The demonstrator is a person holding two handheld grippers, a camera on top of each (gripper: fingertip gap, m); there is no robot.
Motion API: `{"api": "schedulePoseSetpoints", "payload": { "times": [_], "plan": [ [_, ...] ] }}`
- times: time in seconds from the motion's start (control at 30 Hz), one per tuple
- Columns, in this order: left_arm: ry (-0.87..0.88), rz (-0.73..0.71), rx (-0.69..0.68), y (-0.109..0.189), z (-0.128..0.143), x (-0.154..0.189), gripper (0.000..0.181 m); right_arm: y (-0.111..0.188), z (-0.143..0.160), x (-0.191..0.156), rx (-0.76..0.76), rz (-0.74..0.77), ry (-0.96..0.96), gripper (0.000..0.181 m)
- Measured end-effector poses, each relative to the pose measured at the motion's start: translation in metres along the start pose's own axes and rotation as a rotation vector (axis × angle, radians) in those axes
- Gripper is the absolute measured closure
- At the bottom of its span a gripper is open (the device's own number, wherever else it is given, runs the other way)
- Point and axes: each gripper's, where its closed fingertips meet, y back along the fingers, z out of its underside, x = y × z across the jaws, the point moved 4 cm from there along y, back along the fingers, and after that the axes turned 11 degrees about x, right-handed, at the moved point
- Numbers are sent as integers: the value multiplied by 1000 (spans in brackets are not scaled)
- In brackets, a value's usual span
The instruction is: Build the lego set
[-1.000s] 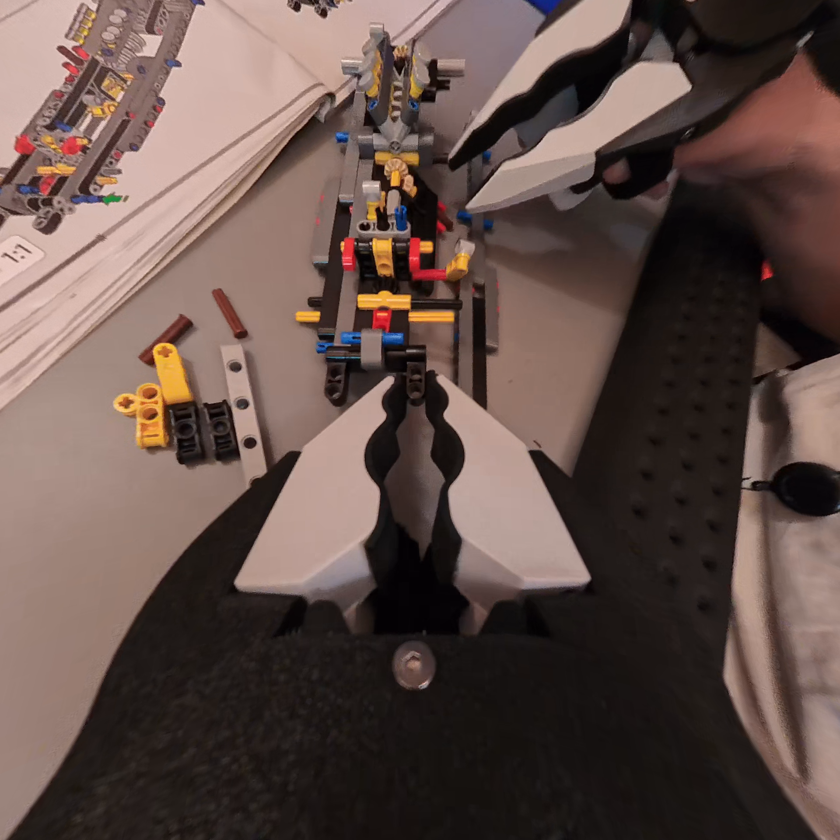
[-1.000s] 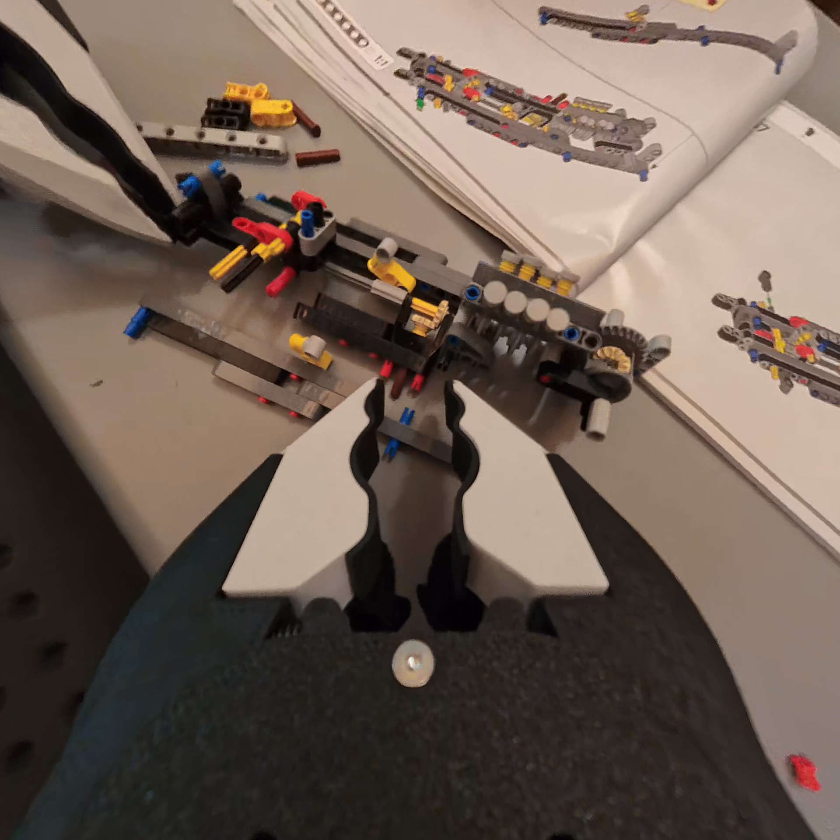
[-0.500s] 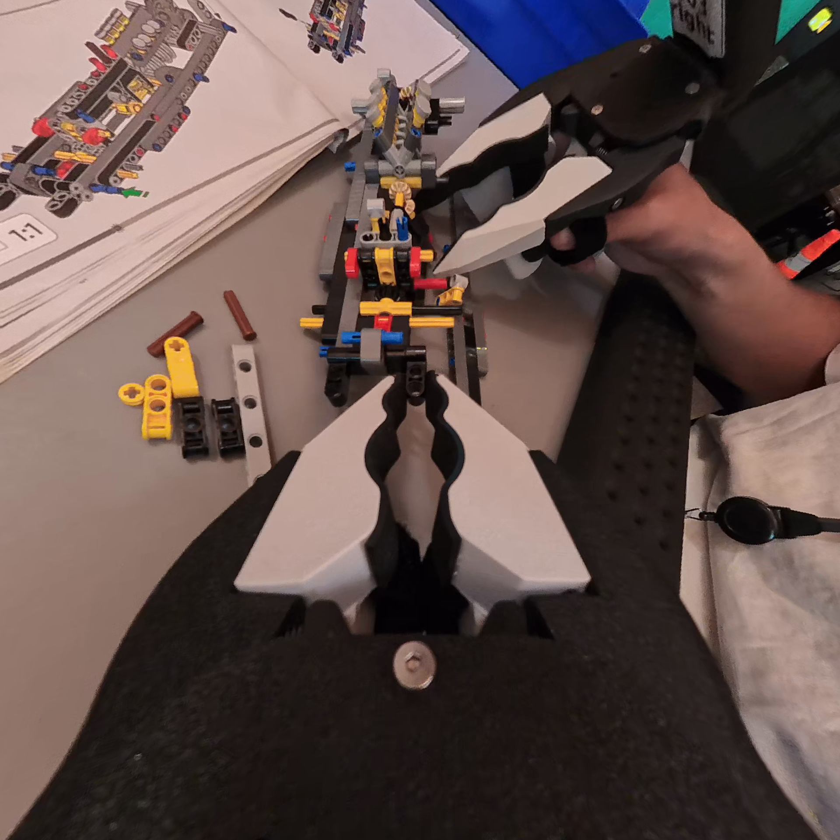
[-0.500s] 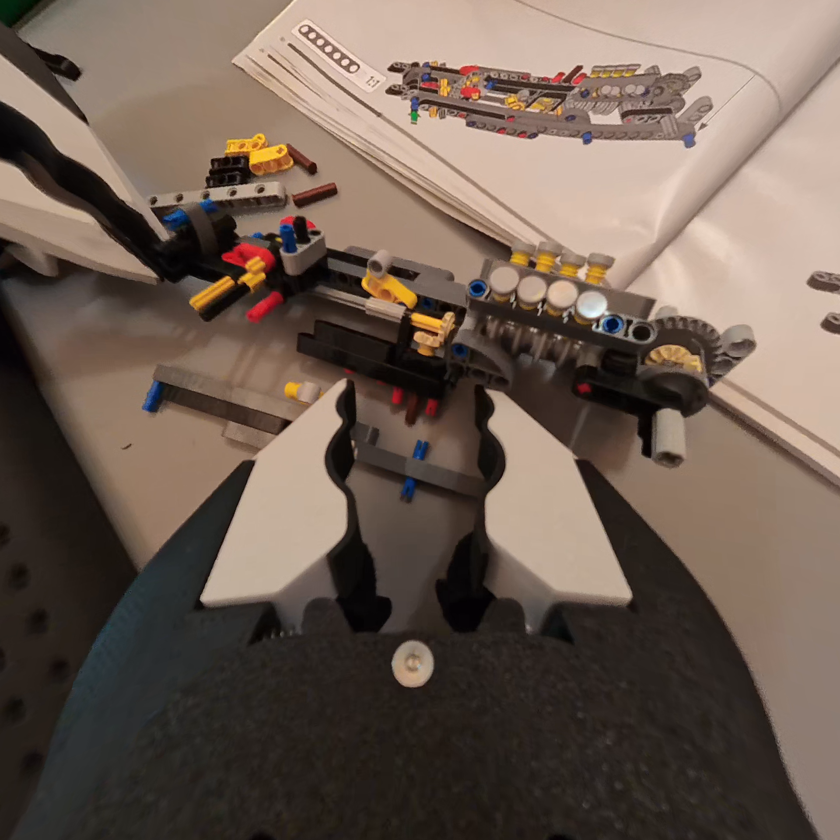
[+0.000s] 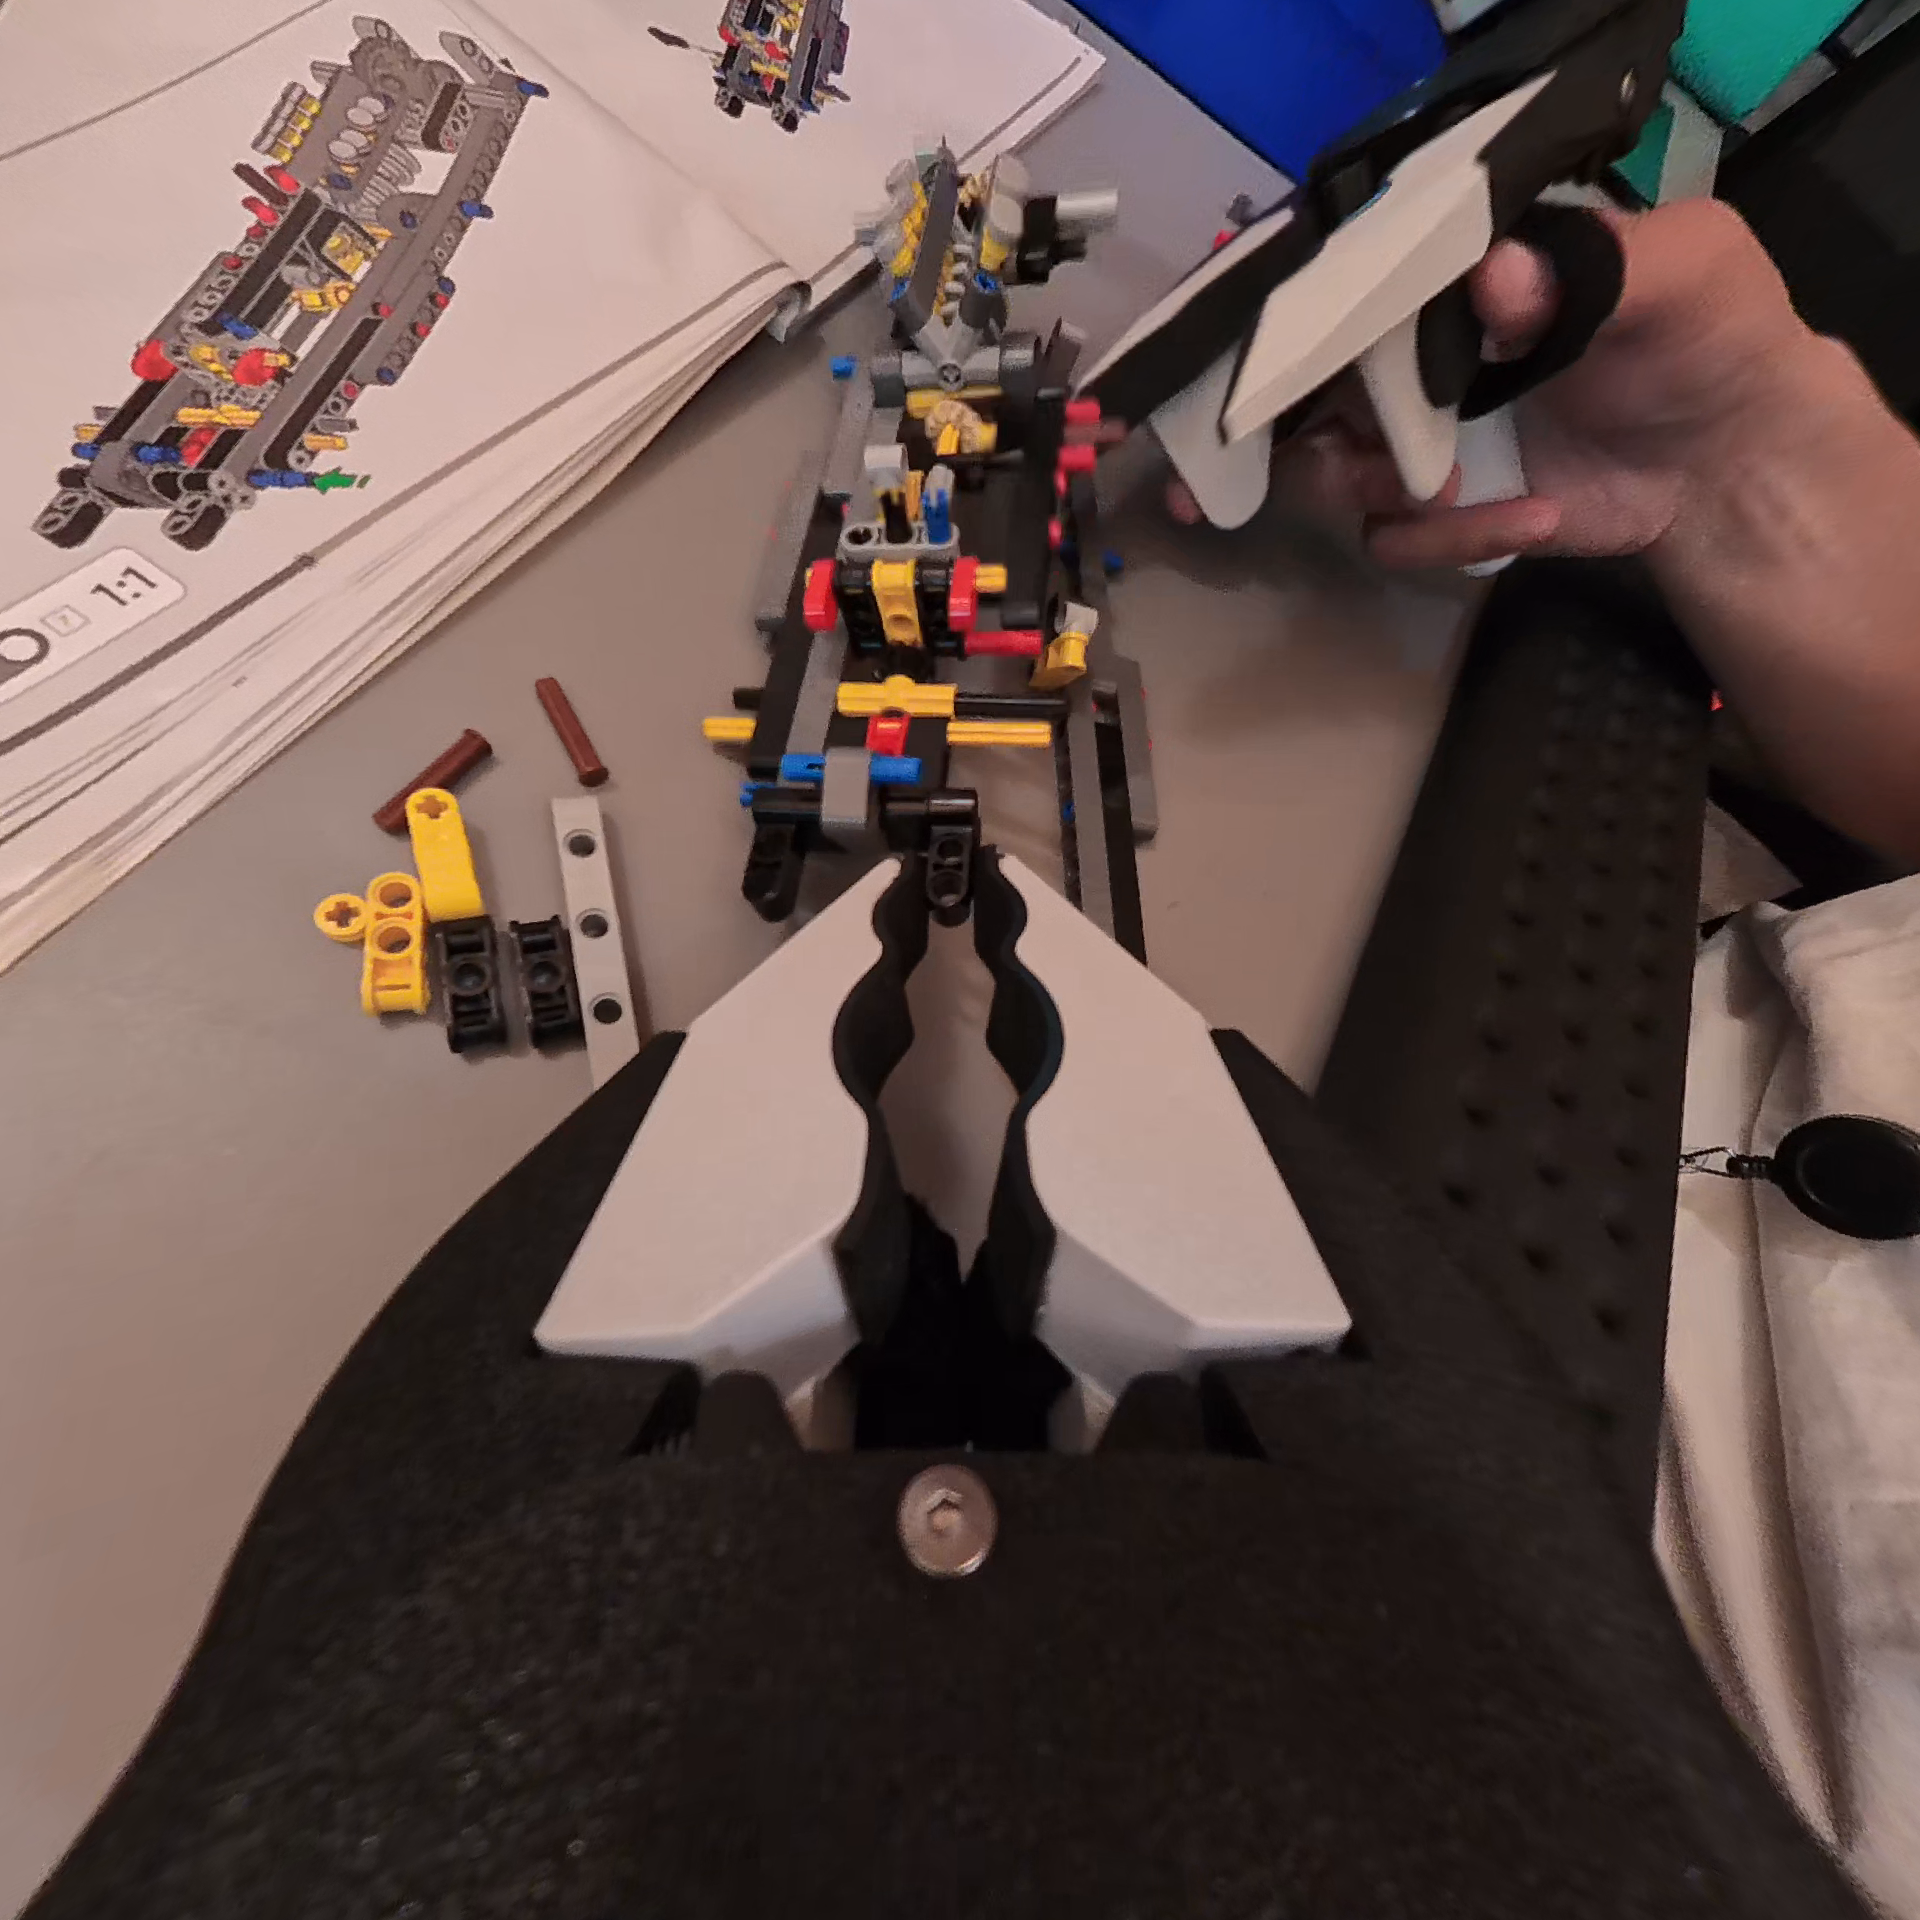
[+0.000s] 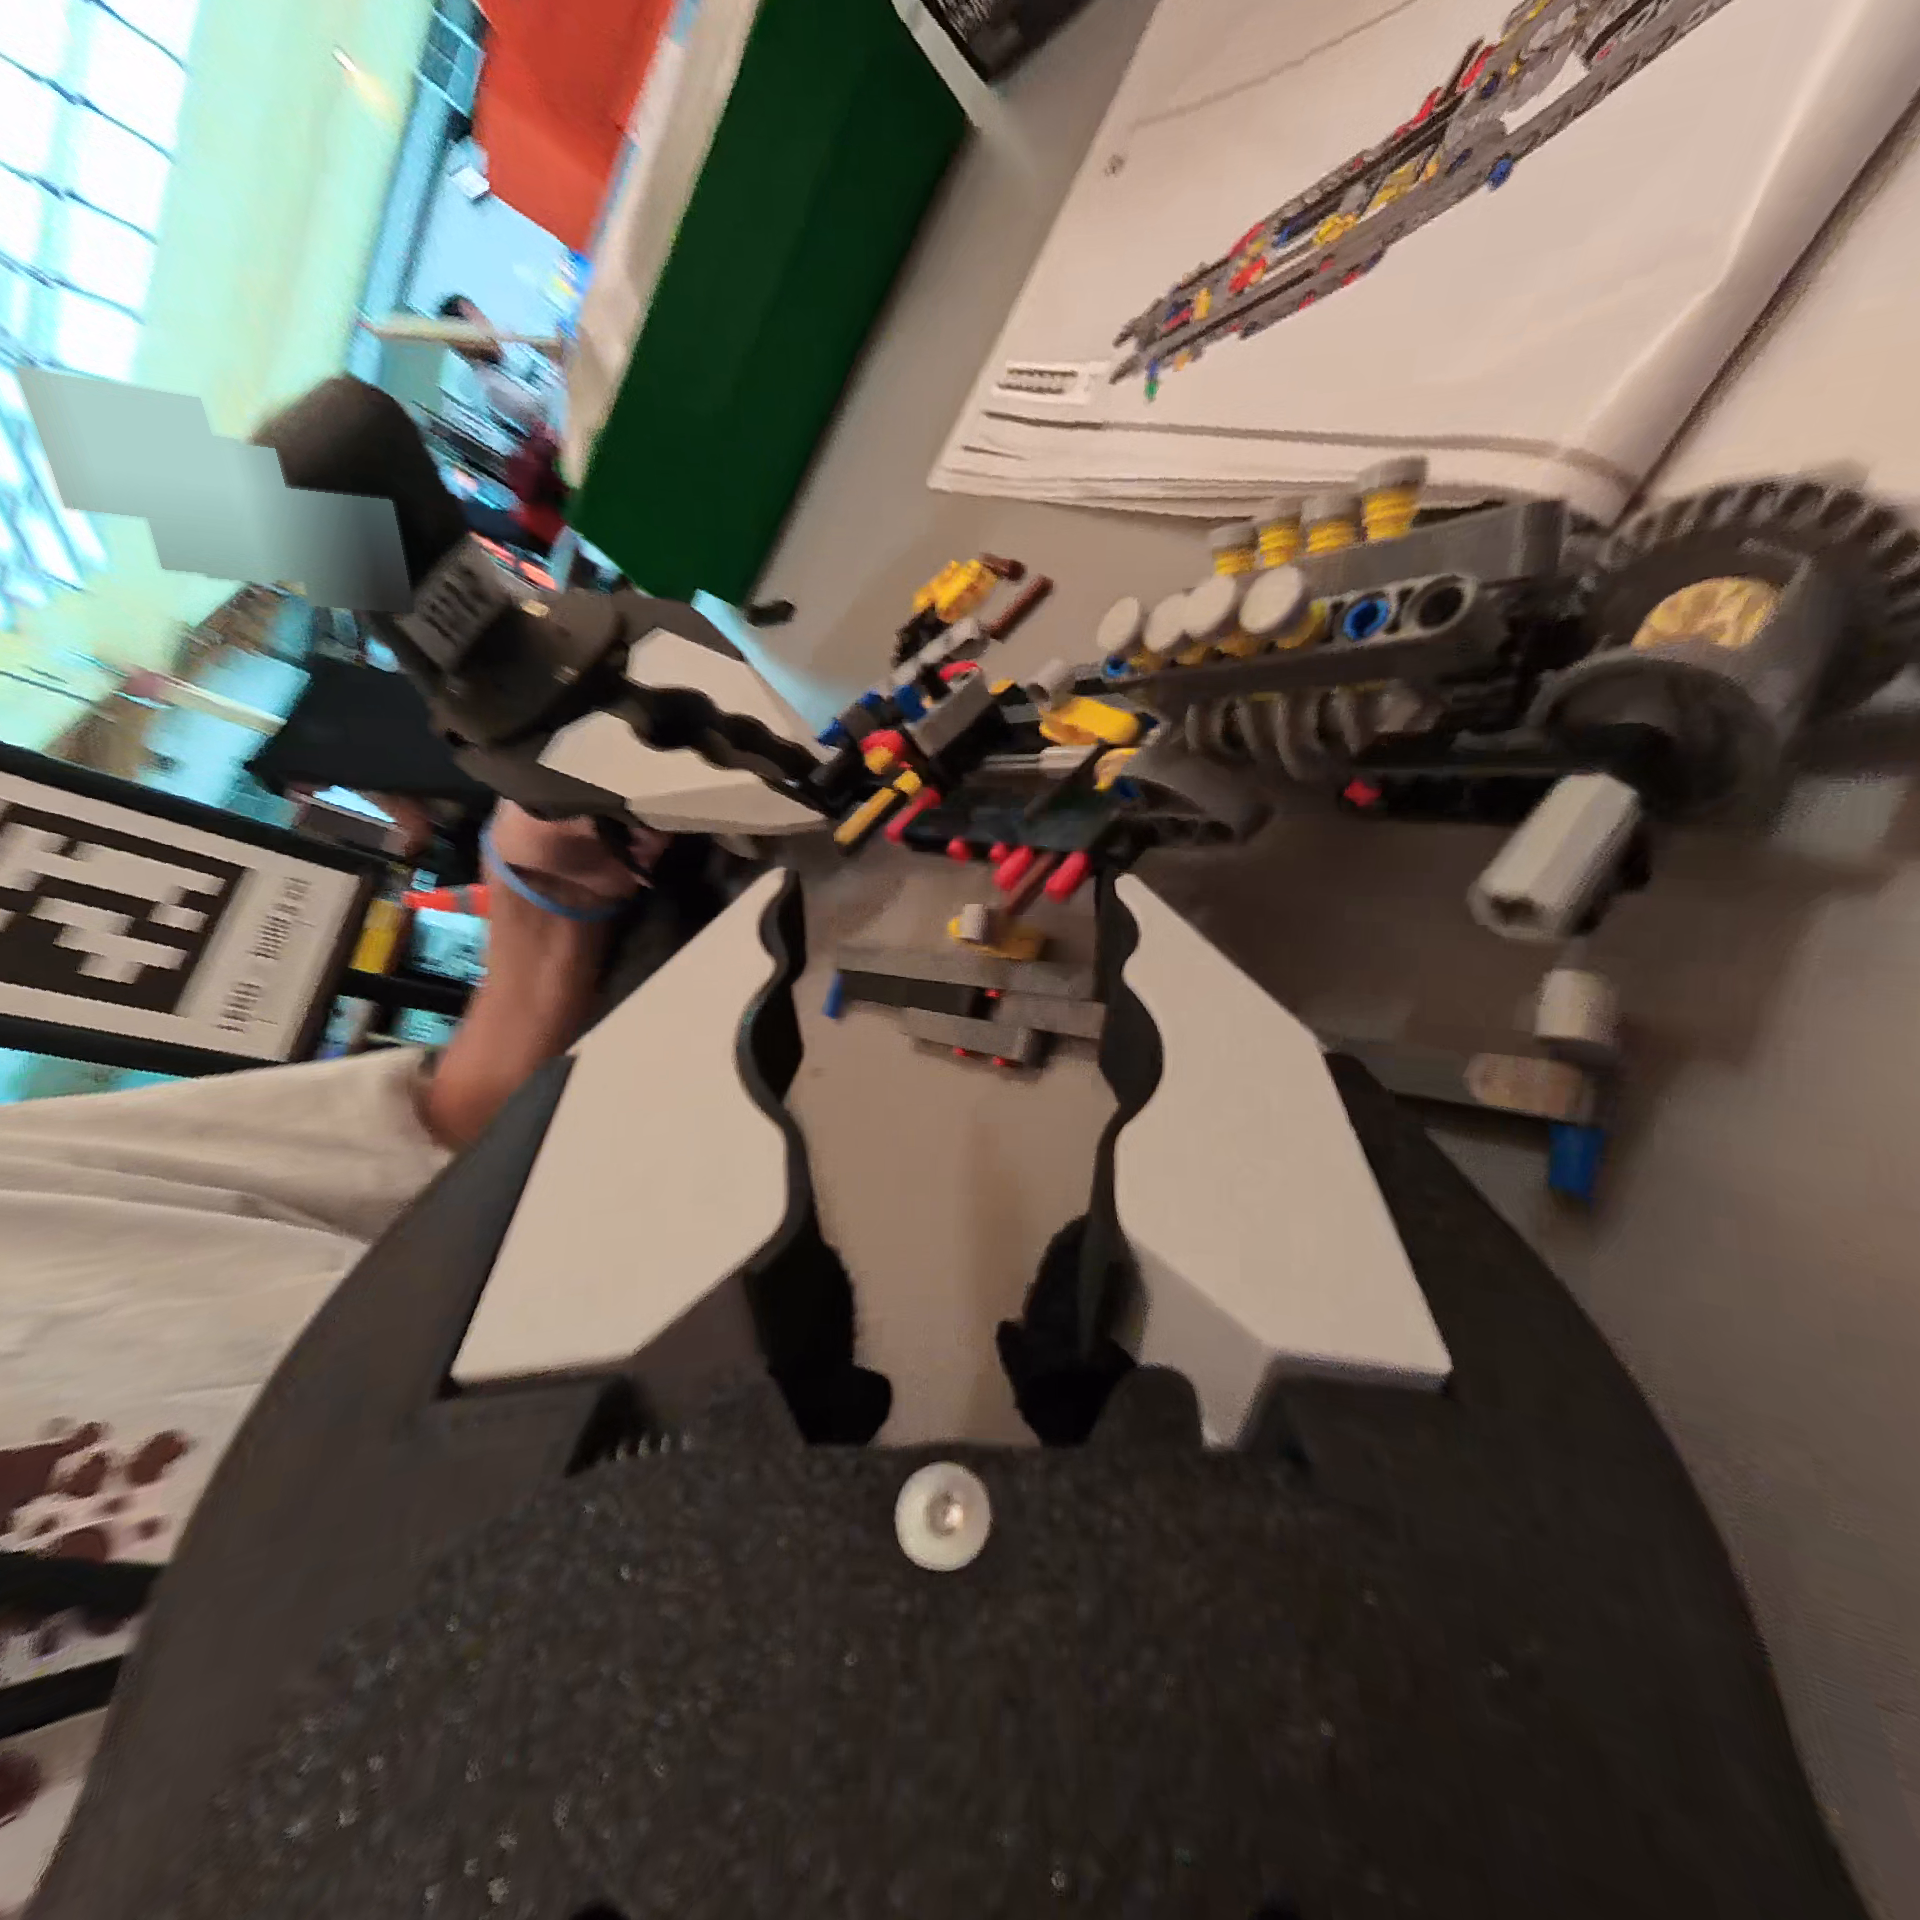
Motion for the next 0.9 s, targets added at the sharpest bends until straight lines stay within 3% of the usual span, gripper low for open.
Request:
{"api": "schedulePoseSetpoints", "payload": {
  "times": [0.03, 0.13, 0.4, 0.57, 0.73, 0.9],
  "plan": [
    [-15, -18, -4, 0, 1, -1, 174, 1, -1, -6, 28, -64, -53, 136],
    [-79, -14, -40, -3, 5, 3, 175, 1, -4, -16, 99, -156, -183, 134],
    [-125, -19, -62, -6, 8, 7, 175, -7, 5, -7, 20, 59, 129, 135],
    [-96, -1, -28, -4, 4, 7, 175, 14, -2, 19, -63, 359, 340, 138],
    [-50, 30, 22, -1, -4, 9, 174, 5, 1, 29, -94, 387, 306, 127],
    [9, 65, 79, 2, -12, 10, 174, -7, 5, 20, -106, 272, 176, 129]
  ]
}}
